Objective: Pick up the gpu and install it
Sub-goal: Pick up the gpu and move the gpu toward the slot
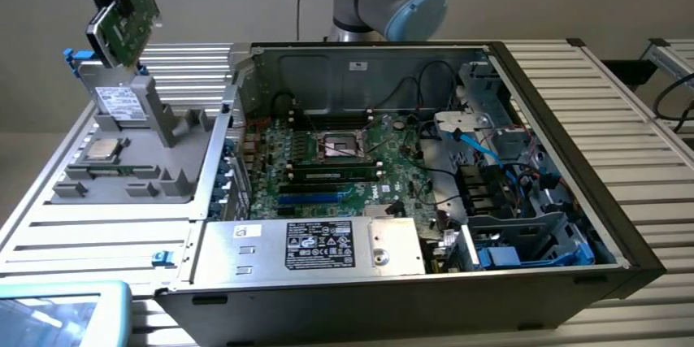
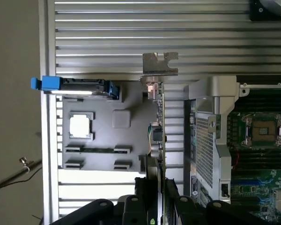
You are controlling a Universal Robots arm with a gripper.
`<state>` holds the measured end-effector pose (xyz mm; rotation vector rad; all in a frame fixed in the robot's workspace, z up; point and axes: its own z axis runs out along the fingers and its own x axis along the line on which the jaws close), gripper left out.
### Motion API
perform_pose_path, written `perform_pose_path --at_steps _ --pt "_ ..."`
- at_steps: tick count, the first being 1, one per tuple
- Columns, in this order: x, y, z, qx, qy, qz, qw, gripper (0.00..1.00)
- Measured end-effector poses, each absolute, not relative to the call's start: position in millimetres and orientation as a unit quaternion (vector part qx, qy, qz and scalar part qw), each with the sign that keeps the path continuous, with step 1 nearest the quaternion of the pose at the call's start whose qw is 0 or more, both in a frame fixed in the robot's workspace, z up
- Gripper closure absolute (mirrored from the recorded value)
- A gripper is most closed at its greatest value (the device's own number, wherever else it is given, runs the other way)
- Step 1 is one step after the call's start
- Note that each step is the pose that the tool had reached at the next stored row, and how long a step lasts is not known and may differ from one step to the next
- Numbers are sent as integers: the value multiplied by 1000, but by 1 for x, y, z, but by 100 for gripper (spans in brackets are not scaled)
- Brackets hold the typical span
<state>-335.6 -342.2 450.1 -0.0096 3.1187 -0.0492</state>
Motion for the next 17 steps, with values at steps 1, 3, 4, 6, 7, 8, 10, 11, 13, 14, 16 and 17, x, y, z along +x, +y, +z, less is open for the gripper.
perform_pose_path --at_steps 1,3,4,6,7,8,10,11,13,14,16,17 --pt "-336 -342 450 -12 1000 -16 11 73" --pt "-336 -342 450 -26 1000 -15 9 73" --pt "-336 -342 450 -33 999 -15 7 73" --pt "-336 -342 450 -47 999 -15 4 73" --pt "-336 -342 450 -54 998 -14 3 73" --pt "-336 -342 450 -63 998 -14 2 73" --pt "-336 -342 450 -80 997 -12 2 73" --pt "-336 -342 450 -89 996 -11 3 73" --pt "-336 -342 450 -107 994 -10 3 73" --pt "-336 -342 450 -116 993 -10 3 73" --pt "-336 -342 450 -134 991 -9 3 73" --pt "-336 -342 450 -143 990 -8 3 73"
